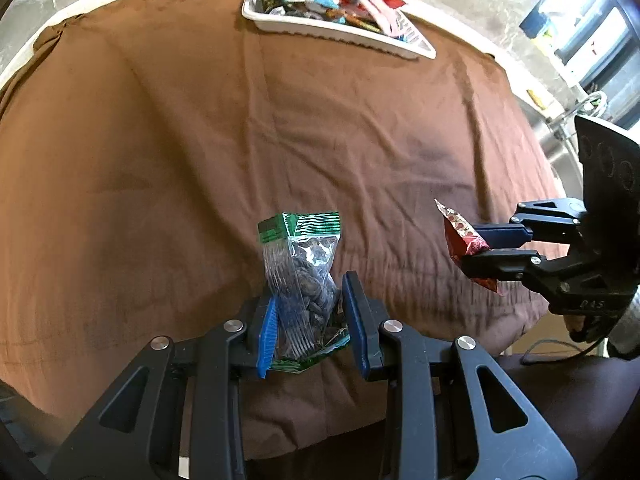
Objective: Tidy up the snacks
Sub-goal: 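Carry both packets over the white tray and open both tools to drop them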
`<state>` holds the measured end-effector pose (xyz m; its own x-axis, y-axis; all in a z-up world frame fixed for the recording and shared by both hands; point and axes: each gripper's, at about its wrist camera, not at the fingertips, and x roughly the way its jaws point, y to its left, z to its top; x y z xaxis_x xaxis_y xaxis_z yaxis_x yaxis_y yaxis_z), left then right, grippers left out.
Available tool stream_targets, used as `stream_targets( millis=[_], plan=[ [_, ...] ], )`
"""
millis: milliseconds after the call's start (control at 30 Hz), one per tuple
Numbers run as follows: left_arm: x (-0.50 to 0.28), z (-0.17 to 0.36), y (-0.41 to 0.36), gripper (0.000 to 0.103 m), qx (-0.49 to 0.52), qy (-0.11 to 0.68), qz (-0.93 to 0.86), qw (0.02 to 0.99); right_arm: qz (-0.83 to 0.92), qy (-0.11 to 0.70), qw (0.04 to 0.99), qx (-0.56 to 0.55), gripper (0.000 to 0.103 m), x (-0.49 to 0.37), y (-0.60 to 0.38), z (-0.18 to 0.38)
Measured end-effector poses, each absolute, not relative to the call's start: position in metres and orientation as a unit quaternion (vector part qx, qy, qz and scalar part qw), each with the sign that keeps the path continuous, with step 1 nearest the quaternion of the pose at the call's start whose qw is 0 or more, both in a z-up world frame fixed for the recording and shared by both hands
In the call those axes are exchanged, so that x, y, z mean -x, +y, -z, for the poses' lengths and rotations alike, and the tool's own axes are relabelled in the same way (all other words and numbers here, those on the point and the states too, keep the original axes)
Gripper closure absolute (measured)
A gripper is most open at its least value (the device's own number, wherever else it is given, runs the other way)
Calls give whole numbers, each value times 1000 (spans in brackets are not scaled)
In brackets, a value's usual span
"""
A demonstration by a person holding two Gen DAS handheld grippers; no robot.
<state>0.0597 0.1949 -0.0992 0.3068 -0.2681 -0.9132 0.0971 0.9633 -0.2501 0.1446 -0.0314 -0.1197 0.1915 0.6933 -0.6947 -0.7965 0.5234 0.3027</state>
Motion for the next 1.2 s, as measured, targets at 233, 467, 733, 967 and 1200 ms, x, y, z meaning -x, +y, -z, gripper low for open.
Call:
stream_targets(
  millis=[233, 467, 733, 967, 1200],
  plan=[
    [-95, 84, 195, 75, 82, 569, 133, 807, -463, 412, 784, 22, 77, -172, -50, 106],
    [-148, 67, 189, 75, 77, 559, 162, 809, -437, 405, 803, -29, 77, -208, -74, 83],
    [-222, 45, 183, 75, 81, 541, 194, 814, -407, 390, 822, -78, 77, -260, -95, 49],
    [-301, 37, 180, 75, 95, 533, 213, 813, -390, 373, 834, -118, 77, -313, -92, 19],
    [-375, 43, 181, 75, 107, 532, 215, 812, -381, 368, 835, -145, 77, -364, -73, 8]
  ],
)
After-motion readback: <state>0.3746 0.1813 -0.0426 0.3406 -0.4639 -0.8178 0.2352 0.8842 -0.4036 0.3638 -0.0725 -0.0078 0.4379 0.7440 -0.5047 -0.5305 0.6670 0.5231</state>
